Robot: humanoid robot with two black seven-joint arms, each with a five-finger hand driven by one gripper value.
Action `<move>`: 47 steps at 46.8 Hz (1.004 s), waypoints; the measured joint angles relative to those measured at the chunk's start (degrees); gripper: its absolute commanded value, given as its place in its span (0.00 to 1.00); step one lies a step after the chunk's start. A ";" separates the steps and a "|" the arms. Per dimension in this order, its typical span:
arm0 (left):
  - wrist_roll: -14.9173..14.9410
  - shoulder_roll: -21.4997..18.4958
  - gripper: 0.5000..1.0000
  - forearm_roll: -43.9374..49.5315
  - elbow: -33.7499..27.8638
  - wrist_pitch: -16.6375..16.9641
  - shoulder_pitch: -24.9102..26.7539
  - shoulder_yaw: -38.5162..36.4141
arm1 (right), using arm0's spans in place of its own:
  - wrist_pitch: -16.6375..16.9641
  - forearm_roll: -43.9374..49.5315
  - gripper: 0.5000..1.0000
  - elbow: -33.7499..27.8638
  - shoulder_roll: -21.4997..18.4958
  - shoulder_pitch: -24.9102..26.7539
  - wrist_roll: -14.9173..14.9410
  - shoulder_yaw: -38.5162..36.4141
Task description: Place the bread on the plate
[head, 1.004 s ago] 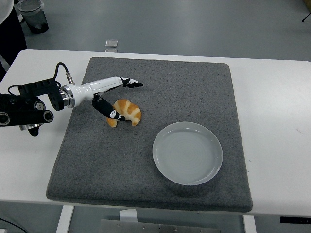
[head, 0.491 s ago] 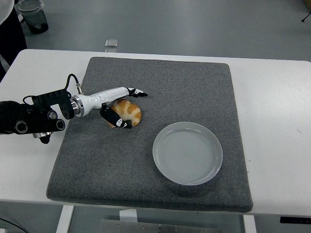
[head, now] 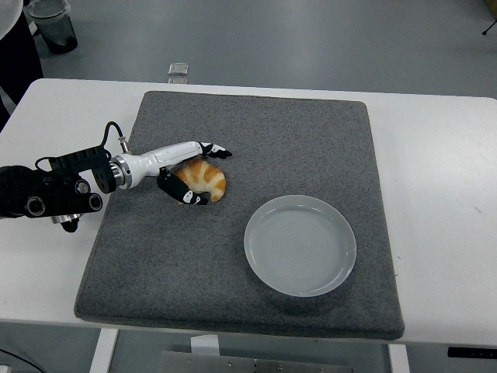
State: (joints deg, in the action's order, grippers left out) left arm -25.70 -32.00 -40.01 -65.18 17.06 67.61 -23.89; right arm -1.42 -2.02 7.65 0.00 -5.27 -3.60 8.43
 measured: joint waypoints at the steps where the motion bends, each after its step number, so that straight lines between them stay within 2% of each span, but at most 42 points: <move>1: -0.15 0.00 0.77 0.01 0.11 0.00 -0.01 0.00 | 0.00 0.00 0.86 0.00 0.00 0.00 0.01 -0.03; 7: -0.74 1.16 0.51 -0.04 0.75 0.00 -0.23 -0.01 | -0.07 0.01 0.86 0.00 0.00 0.01 -0.01 -0.08; 9: -0.94 1.54 0.36 -0.12 1.19 0.00 -0.28 -0.05 | -0.08 0.01 0.86 0.00 0.00 0.01 0.00 -0.08; 12: -1.32 1.65 0.18 -0.14 1.57 0.00 -0.28 -0.09 | -0.08 0.01 0.86 0.00 0.00 0.02 0.00 -0.08; 14: -1.55 1.67 0.00 -0.15 1.66 0.01 -0.28 -0.16 | -0.08 0.01 0.86 0.00 0.00 0.01 0.00 -0.08; 28: -4.29 1.68 0.00 -0.18 2.05 0.07 0.66 -0.23 | -0.08 0.01 0.86 0.00 0.00 0.00 -0.02 -0.08; 47: -4.45 1.06 0.00 -1.64 3.07 0.16 0.60 0.15 | -0.08 0.01 0.86 0.00 0.00 -0.01 0.00 -0.16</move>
State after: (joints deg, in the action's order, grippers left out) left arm -30.15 -30.93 -41.65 -62.11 17.22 68.21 -23.75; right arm -1.50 -2.02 7.65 0.00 -5.28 -3.61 8.27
